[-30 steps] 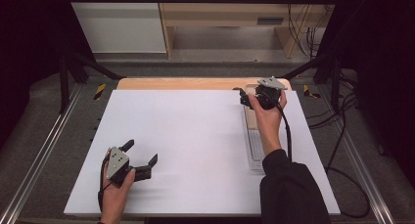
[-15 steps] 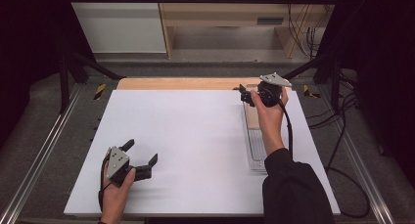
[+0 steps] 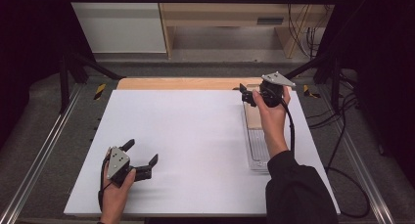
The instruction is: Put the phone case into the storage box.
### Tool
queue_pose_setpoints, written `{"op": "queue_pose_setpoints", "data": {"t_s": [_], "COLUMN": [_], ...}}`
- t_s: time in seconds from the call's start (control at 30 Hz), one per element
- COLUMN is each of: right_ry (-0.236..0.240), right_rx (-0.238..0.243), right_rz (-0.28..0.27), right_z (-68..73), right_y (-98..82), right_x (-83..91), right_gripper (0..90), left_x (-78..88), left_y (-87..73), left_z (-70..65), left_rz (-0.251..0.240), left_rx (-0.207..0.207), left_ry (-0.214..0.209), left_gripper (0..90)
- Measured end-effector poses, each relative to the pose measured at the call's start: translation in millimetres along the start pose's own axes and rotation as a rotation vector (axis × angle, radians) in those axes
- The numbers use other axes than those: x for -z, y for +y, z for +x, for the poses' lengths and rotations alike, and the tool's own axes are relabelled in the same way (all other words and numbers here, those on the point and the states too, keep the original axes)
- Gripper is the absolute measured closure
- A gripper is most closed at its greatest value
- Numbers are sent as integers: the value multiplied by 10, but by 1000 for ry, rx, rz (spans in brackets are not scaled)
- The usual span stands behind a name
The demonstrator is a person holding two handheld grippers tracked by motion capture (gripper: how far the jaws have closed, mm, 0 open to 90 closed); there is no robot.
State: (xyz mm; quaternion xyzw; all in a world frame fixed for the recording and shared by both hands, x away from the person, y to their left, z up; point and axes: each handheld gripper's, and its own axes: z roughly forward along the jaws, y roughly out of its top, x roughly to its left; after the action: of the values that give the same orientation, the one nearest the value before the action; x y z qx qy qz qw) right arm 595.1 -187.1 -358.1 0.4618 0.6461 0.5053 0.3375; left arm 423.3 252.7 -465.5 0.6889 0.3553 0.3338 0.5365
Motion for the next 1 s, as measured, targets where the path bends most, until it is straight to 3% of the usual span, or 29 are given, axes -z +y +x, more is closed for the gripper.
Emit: {"op": "queue_pose_setpoints", "data": {"t_s": [0.77, 1.0], "right_ry": [20, 27], "right_rx": [16, 27], "right_rz": [-49, -62], "right_z": [28, 45], "right_y": [88, 95], "right_x": [154, 178], "right_gripper": [80, 78], "left_x": [30, 79], "left_y": [-2, 1], "left_z": [26, 95], "left_rz": [-1, -9], "left_rx": [3, 12], "left_ry": [5, 28], "left_gripper": [19, 20]}}
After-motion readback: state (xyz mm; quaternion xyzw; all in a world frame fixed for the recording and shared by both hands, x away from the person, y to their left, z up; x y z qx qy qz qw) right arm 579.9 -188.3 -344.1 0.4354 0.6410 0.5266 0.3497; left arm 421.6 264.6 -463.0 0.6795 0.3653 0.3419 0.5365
